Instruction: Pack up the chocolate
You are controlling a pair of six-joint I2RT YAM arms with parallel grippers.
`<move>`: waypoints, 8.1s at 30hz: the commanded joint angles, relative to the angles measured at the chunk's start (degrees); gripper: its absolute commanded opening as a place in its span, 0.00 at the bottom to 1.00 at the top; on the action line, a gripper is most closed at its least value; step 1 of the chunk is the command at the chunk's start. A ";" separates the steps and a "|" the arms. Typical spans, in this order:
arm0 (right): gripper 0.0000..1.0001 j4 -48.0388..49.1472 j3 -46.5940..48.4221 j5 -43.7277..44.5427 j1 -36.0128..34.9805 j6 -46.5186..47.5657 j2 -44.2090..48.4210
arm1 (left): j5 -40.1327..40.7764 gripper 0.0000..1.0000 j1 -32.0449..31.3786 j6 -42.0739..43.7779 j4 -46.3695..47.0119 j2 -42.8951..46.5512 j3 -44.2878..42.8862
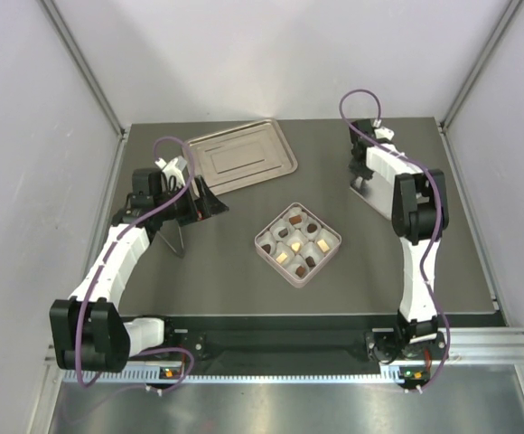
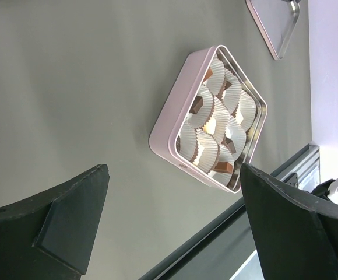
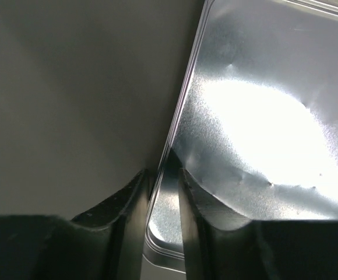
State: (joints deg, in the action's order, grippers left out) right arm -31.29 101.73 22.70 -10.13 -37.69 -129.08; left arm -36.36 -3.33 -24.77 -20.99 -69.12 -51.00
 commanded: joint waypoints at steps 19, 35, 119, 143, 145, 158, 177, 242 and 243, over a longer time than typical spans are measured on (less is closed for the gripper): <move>0.00 3.34 -6.98 -16.71 1.17 11.86 26.14 | -6.70 0.99 -1.06 -4.14 3.76 0.30 -9.99; 0.00 26.23 -16.38 -43.08 -4.72 -8.43 53.48 | -19.80 0.91 -1.59 -43.74 66.14 -8.39 -8.86; 0.57 23.99 -51.45 -55.83 5.03 -2.48 62.80 | -21.55 0.00 -15.39 -85.09 118.20 -45.32 -14.92; 0.88 23.20 -56.81 -57.76 5.21 -0.80 63.51 | -34.04 0.00 -17.23 -84.04 118.11 -40.83 -5.60; 0.88 24.34 -57.78 -57.85 5.21 -1.42 63.51 | -33.95 0.00 -17.50 -83.77 118.20 -40.30 -5.42; 0.68 33.57 -65.16 -62.68 5.21 -6.51 65.35 | -33.78 0.00 -18.73 -82.28 118.11 -42.23 -2.88; 0.35 40.34 -74.14 -61.55 5.21 -5.64 68.08 | -35.62 0.09 -17.94 -75.43 107.31 -50.76 -6.30; 0.30 35.16 -69.92 -56.80 6.53 2.45 58.76 | -2.76 0.53 -18.82 8.60 -10.38 -44.52 -32.84; 0.30 35.07 -69.74 -56.54 6.61 2.36 59.02 | -1.45 0.54 -18.82 8.78 -10.73 -44.26 -33.02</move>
State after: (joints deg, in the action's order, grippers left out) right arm 3.97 29.10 -34.41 -4.58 -37.26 -71.83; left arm -46.59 -22.70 -20.14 -27.88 -114.89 -82.89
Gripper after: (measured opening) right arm 0.297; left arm 0.530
